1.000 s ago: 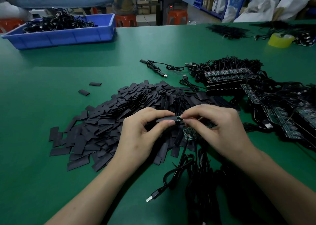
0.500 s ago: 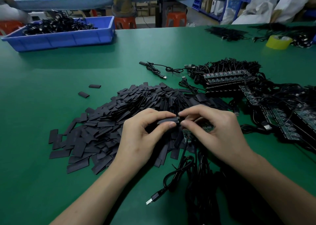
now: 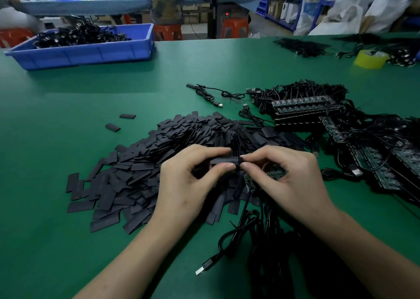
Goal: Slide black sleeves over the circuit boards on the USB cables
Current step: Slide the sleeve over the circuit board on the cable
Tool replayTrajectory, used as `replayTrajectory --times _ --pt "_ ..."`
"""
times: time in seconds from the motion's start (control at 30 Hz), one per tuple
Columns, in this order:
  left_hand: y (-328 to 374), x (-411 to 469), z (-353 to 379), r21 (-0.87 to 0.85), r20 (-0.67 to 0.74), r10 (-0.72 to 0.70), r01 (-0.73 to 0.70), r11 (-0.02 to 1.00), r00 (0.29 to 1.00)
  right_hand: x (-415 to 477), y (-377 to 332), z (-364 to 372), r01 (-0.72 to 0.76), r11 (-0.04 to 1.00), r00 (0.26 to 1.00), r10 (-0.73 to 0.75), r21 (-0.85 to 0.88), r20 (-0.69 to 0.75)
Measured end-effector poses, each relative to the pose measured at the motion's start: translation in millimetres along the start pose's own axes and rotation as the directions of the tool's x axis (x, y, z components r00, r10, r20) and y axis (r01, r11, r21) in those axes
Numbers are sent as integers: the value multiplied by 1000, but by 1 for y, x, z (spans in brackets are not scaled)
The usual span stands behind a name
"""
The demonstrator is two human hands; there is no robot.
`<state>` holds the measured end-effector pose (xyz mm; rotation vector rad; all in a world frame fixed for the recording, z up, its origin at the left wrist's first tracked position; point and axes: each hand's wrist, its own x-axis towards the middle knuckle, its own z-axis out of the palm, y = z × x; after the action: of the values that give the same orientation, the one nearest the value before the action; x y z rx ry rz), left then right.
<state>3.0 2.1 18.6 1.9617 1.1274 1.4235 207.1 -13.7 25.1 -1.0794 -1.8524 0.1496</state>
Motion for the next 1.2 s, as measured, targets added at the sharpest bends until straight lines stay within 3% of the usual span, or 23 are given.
replayTrajectory --times 0.1,0.27,0.43,0.6,0.93,1.2 --pt "0 -2 1 -104 -97 -108 98 990 989 1 -4 1 -55 998 998 56 20 -1" --pt "-1 -2 2 -169 -125 -191 169 971 974 0 -9 2 -203 972 977 193 119 93" --pt "3 -3 2 -121 -167 -124 104 987 978 2 -9 3 -371 882 923 316 289 222" --pt "7 -3 3 -49 -164 -48 40 998 985 3 -5 5 -488 747 865 343 451 367" --pt "7 -3 3 -50 -66 -51 48 998 997 1 -4 6 -539 669 835 346 512 427" --pt "10 -3 0 -31 -25 -28 27 999 999 0 -3 8 -540 675 833 343 502 435"
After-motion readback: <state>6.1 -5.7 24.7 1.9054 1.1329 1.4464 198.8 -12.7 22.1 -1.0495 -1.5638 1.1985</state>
